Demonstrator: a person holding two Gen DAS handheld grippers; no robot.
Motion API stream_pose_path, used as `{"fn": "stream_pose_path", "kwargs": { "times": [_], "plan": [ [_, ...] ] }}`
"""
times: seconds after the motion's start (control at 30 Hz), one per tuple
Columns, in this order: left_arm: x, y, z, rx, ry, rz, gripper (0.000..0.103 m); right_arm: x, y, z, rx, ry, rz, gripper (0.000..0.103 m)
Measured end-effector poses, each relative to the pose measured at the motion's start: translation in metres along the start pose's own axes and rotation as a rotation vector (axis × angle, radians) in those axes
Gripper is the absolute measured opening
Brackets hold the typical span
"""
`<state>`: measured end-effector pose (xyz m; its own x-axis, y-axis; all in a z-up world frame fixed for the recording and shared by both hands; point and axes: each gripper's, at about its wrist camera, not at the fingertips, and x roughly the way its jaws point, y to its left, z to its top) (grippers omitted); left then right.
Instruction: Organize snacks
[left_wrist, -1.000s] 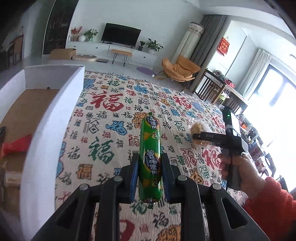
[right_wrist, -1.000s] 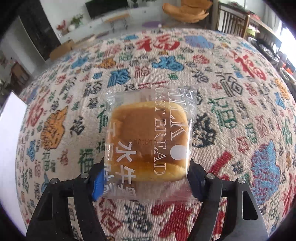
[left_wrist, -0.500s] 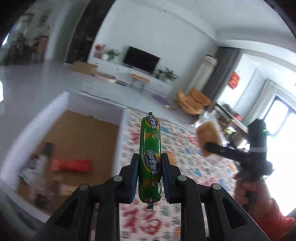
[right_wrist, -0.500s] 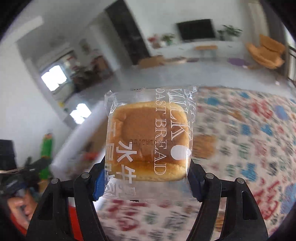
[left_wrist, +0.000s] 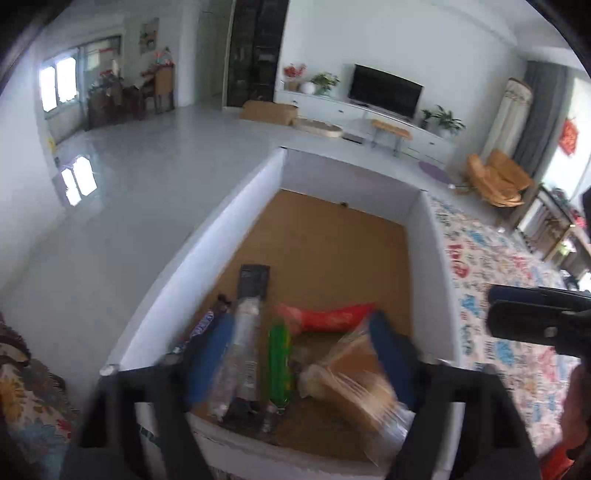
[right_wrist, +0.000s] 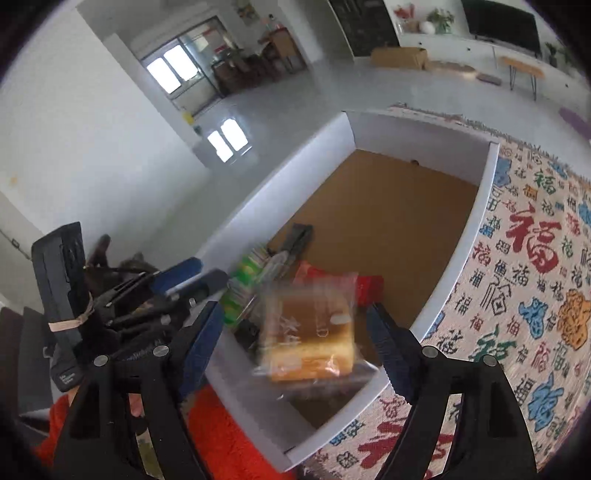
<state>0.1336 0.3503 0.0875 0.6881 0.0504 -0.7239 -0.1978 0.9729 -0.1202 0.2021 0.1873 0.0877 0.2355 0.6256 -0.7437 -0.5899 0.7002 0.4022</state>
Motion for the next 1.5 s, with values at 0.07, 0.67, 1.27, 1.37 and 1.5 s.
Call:
{"fn": "stream_pose_path", "kwargs": {
  "times": [0.07, 0.67, 1.27, 1.37, 1.5],
  "plan": [
    [0.002, -0.002, -0.003, 0.005, -0.011, 0.027, 0.081, 0.0, -0.005, -0.006, 0.006, -0.011, -0.001, 0.083],
    [-0.061, -0.057, -0.035, 0.052, -0.14, 0.195, 0.103, -0.044, 0.011, -0.045, -0.083, -0.149, -0.216, 0.083],
    [-0.057, -0.033, -0.053, 0.047, -0.105, 0.35, 0.103, -0.035, 0.052, -0.051, -0.215, -0.16, -0.343, 0.083],
    [-0.056, -0.027, -0.054, 0.036, -0.103, 0.352, 0.103, -0.031, 0.054, -0.051, -0.232, -0.157, -0.367, 0.083],
    [-0.055, -0.024, -0.056, 0.028, -0.092, 0.35, 0.103, -0.025, 0.056, -0.052, -0.24, -0.145, -0.385, 0.083]
  ]
}}
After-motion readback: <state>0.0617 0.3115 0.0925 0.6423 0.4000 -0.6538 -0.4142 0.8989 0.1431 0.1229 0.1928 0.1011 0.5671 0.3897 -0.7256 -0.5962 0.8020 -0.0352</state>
